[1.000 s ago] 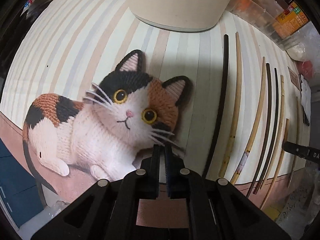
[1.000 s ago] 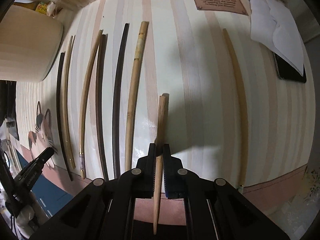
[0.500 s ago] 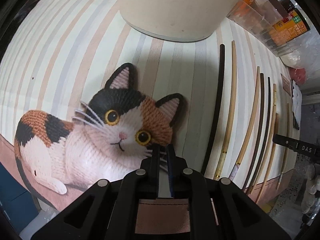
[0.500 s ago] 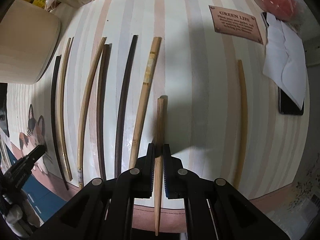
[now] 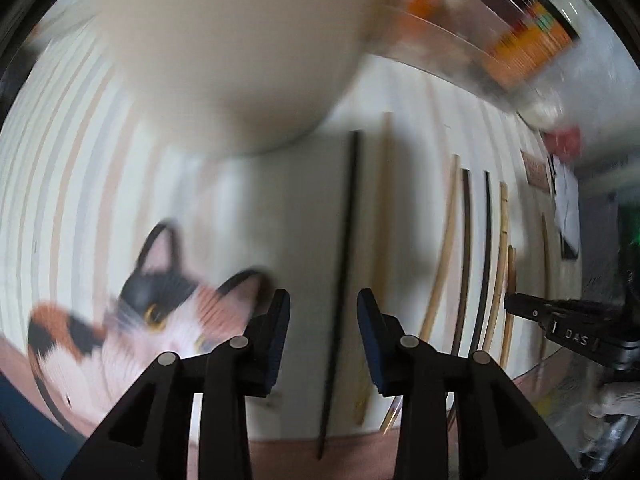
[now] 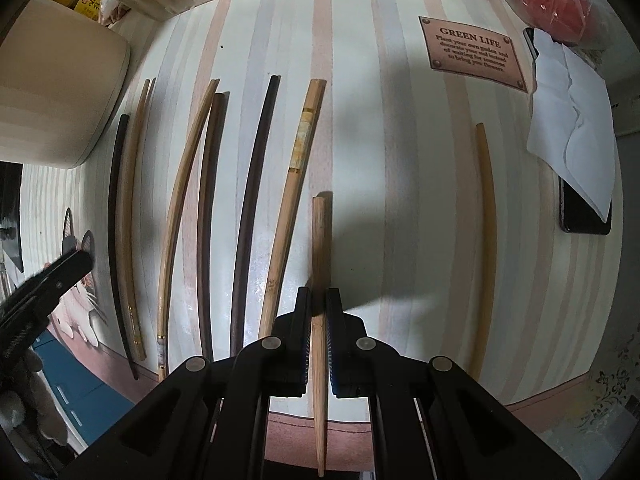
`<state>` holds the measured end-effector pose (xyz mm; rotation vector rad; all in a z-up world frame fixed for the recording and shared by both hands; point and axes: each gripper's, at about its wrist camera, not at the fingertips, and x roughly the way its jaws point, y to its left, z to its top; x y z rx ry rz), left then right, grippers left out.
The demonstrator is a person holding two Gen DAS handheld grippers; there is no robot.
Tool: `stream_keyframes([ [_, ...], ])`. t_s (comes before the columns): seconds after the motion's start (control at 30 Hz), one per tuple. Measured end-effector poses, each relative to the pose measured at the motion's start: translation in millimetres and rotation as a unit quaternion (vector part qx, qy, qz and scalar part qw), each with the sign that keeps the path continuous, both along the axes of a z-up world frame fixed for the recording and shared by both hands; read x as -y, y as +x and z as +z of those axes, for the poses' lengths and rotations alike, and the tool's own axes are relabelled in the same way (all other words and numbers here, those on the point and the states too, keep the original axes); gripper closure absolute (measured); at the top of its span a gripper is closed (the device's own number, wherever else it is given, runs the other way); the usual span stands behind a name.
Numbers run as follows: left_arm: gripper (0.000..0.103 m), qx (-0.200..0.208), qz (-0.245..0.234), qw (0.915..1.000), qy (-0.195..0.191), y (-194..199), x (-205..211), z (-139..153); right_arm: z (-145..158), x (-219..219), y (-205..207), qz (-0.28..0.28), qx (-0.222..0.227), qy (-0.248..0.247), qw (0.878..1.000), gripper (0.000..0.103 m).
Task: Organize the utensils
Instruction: 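Grasp another dark chopstick with the left tool while the right tool grasps a light one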
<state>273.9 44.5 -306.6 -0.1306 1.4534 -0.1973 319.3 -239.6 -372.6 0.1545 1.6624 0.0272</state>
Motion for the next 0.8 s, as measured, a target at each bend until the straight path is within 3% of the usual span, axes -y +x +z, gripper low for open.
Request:
stream_keyframes([
  [0.13,0.072,0.008,-0.045,0.9974,0.055,6.2,30.9,-12.0,1.5,14.0,7.9,-0.008,-0.004,0.004,1.000,0.096],
  [0.27,0.100,0.020,-0.042,0.9969,0.063,7.7,34.4,-10.2,1.3,18.8,10.5,-0.006,-0.002,-0.001,1.000,0.096],
  [0.43,0.100,0.016,-0.003,0.9981,0.060,-8.0,5.7,-11.8,3.4,16.9,7.7,0.006,0.005,-0.009,1.000,0.096],
  [0.63,0.100,-0.021,0.062,0.9967,0.049,-54.9,-52.6,-12.2,1.7,-1.4,-8.1,0.021,-0.002,0.007,1.000,0.096],
  [0.8,0.098,-0.053,0.098,0.9938,0.008,-79.1,-86.1,-15.0,0.3,-6.2,-18.2,0.044,-0.015,0.014,0.999,0.096],
])
